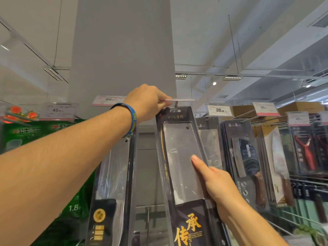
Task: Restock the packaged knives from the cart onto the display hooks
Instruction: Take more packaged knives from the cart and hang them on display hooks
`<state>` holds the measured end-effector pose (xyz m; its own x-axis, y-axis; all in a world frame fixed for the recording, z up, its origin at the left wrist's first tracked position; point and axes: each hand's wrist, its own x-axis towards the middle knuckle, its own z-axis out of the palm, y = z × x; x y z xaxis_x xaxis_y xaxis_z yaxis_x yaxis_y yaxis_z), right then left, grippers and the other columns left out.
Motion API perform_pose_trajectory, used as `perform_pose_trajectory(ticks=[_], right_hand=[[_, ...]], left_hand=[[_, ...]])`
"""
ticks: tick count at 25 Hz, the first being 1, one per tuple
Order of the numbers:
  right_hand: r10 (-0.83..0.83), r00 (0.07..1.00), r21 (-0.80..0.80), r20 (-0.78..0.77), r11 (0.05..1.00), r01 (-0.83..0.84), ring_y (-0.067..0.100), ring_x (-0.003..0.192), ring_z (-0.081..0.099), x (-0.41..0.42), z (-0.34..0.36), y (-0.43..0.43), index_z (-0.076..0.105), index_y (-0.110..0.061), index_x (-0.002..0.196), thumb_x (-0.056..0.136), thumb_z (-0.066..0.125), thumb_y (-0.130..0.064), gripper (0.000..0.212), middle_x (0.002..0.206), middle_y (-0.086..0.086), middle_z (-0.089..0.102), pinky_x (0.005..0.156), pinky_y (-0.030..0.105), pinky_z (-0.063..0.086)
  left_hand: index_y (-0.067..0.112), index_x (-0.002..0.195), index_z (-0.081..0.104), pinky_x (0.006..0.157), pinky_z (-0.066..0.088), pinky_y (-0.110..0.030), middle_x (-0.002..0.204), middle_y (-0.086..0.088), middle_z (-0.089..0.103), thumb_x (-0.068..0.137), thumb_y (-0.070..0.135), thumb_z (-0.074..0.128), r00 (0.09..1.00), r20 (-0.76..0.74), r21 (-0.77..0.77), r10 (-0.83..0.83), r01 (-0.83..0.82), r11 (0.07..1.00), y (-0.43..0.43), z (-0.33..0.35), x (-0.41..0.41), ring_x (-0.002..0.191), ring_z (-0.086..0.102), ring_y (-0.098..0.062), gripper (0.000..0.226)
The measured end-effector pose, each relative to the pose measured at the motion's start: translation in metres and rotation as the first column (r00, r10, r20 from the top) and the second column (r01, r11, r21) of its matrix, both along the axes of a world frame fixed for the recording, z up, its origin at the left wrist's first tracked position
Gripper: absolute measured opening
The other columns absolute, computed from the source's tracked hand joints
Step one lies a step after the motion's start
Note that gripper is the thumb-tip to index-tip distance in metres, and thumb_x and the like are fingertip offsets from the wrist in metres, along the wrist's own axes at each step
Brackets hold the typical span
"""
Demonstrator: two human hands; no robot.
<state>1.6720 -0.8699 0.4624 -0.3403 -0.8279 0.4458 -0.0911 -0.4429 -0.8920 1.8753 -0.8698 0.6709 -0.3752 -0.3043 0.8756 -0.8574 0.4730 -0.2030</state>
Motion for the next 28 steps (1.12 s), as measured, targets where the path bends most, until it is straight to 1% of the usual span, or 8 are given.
perform_pose_trajectory(ticks=[4,8,12,15,18,21,23,28], right_hand=[[-0.100,0.995,-0.062,-0.019,0.993,0.099,0.022,0.058,0.064,0.008,0.001,0.005,0.064,-0.001,0.072,0.068,0.072,-0.078,0.078,0.062,0.005,0.068,0.060,0.032,0.045],[-0.163,0.978,-0.109,-0.133,0.983,0.149,0.008,0.046,0.036,0.025,-0.005,0.004,0.036,-0.021,0.060,0.074,0.067,-0.079,0.067,0.048,-0.012,0.039,0.051,0.026,0.031],[-0.098,0.992,-0.053,-0.084,0.994,0.094,0.018,0.064,0.062,0.017,0.000,-0.002,0.063,0.003,0.076,0.066,0.068,-0.086,0.089,0.077,0.013,0.073,0.062,0.033,0.045],[-0.057,0.997,0.035,0.049,0.998,0.055,0.015,0.059,0.071,0.004,-0.005,-0.001,0.078,-0.010,0.067,0.068,0.071,-0.080,0.070,0.069,0.001,0.077,0.061,0.029,0.047],[-0.093,0.993,0.091,0.069,0.992,0.087,0.011,0.064,0.070,-0.001,-0.009,0.001,0.075,-0.014,0.052,0.068,0.069,-0.078,0.066,0.059,-0.008,0.073,0.063,0.030,0.049],[-0.191,0.974,-0.017,-0.125,0.982,0.190,0.010,0.044,0.046,0.008,0.000,0.005,0.052,-0.015,0.053,0.064,0.060,-0.086,0.072,0.047,-0.006,0.053,0.050,0.029,0.036],[-0.221,0.944,-0.107,-0.245,0.974,0.201,0.012,0.048,0.041,0.022,0.005,0.008,0.048,-0.020,0.060,0.069,0.062,-0.085,0.067,0.054,-0.002,0.048,0.049,0.031,0.032],[-0.212,0.945,-0.083,-0.248,0.977,0.197,0.004,0.039,0.038,0.019,0.005,0.011,0.043,-0.021,0.059,0.071,0.062,-0.085,0.068,0.043,-0.011,0.044,0.043,0.023,0.030]], left_hand=[[0.040,0.119,0.070,0.069,0.051,-0.030,0.113,0.003,0.073,0.099,0.053,0.049,1.000,-0.021,-0.005,-0.008,0.008,1.000,-0.003,0.000,-0.002,0.083,0.063,-0.022,0.031],[0.039,0.123,0.068,0.068,0.051,-0.030,0.118,0.004,0.072,0.098,0.053,0.049,1.000,-0.023,0.010,-0.012,0.012,1.000,-0.004,-0.002,0.000,0.068,0.056,-0.013,0.034],[0.041,0.122,0.068,0.074,0.052,-0.031,0.118,0.004,0.072,0.099,0.052,0.050,1.000,-0.027,0.012,0.005,-0.005,1.000,-0.001,-0.002,0.001,0.089,0.064,-0.025,0.032],[0.043,0.122,0.067,0.078,0.054,-0.033,0.118,0.005,0.072,0.099,0.053,0.048,1.000,-0.015,0.017,0.008,-0.007,1.000,-0.001,-0.003,0.000,0.096,0.065,-0.025,0.032],[0.042,0.121,0.068,0.074,0.053,-0.032,0.119,0.006,0.072,0.098,0.055,0.048,1.000,-0.016,0.006,0.006,-0.006,1.000,-0.002,-0.003,-0.001,0.094,0.066,-0.024,0.033],[0.043,0.120,0.068,0.073,0.054,-0.033,0.116,0.005,0.073,0.099,0.054,0.048,1.000,-0.012,-0.004,0.014,-0.014,1.000,0.000,-0.001,-0.004,0.094,0.066,-0.024,0.031],[0.044,0.118,0.069,0.064,0.049,-0.030,0.109,0.003,0.074,0.099,0.053,0.049,0.999,-0.017,-0.010,0.033,-0.034,0.999,0.002,0.001,-0.003,0.082,0.064,-0.023,0.029],[0.043,0.118,0.070,0.067,0.052,-0.031,0.109,0.003,0.074,0.098,0.053,0.050,0.999,-0.036,0.023,0.031,-0.030,0.999,0.000,-0.001,-0.002,0.080,0.062,-0.022,0.030]])
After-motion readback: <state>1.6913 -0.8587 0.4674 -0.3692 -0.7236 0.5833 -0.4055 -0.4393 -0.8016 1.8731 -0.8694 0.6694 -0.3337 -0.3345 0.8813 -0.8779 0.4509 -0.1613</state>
